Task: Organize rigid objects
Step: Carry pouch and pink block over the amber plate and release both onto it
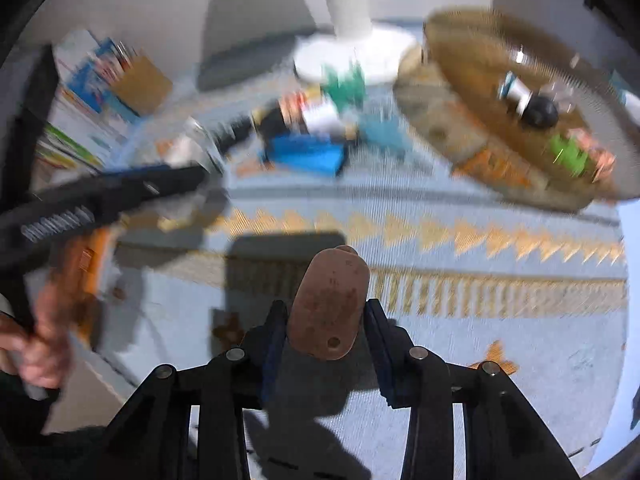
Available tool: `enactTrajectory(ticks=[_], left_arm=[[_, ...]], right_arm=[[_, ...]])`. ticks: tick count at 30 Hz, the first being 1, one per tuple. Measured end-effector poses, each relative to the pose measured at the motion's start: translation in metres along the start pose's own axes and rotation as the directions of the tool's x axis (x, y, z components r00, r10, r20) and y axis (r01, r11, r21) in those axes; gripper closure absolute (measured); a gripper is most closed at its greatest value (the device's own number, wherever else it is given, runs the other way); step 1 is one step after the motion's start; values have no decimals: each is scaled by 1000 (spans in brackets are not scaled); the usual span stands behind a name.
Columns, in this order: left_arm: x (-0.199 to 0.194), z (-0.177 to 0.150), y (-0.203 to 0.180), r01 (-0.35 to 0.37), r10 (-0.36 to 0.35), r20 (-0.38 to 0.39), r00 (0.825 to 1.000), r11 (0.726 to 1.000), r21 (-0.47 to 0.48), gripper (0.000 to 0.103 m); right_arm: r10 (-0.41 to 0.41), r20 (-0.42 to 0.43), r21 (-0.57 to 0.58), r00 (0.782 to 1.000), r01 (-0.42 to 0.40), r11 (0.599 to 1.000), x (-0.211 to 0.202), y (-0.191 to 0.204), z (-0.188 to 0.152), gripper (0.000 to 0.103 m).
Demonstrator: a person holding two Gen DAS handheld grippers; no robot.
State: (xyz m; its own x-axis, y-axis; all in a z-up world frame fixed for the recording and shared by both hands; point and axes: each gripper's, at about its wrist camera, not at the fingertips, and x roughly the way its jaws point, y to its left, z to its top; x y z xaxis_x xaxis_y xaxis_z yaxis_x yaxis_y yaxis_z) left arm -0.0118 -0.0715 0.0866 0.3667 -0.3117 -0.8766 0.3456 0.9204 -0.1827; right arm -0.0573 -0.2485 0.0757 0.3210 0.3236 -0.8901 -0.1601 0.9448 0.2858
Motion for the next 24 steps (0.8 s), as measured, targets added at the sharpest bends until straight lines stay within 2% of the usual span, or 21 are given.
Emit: enactTrajectory(ticks=[2, 5, 9, 12, 14, 19, 24], left_arm=[[-11, 12, -20, 5, -6, 35, 999, 1000, 22, 57], [-24, 28, -47, 12, -17, 84, 996, 998, 57, 57], [-37, 49, -87, 20, -38, 139, 990, 991, 129, 57], [-40, 61, -112, 16, -43, 155, 987, 985, 171, 57], [-39, 68, -127, 11, -43, 164, 986, 982, 190, 57], [-39, 89, -163, 14, -60, 194, 979, 973, 231, 57], [-23, 110, -189, 24, -74, 198, 977, 969, 246, 57]], right_arm=[[16, 64, 15, 998, -17, 1000, -29, -9, 15, 64], [-4, 164, 30, 986, -1, 1000, -72, -29, 31, 64], [-61, 277, 64, 959, 45, 997, -122, -64, 48, 64], [-111, 351, 111, 930, 76, 991, -159, -99, 57, 64], [-135, 380, 139, 915, 88, 986, -179, -117, 57, 64], [-199, 409, 191, 891, 130, 973, -202, -161, 62, 64], [-230, 354, 229, 907, 154, 961, -191, -204, 69, 64]])
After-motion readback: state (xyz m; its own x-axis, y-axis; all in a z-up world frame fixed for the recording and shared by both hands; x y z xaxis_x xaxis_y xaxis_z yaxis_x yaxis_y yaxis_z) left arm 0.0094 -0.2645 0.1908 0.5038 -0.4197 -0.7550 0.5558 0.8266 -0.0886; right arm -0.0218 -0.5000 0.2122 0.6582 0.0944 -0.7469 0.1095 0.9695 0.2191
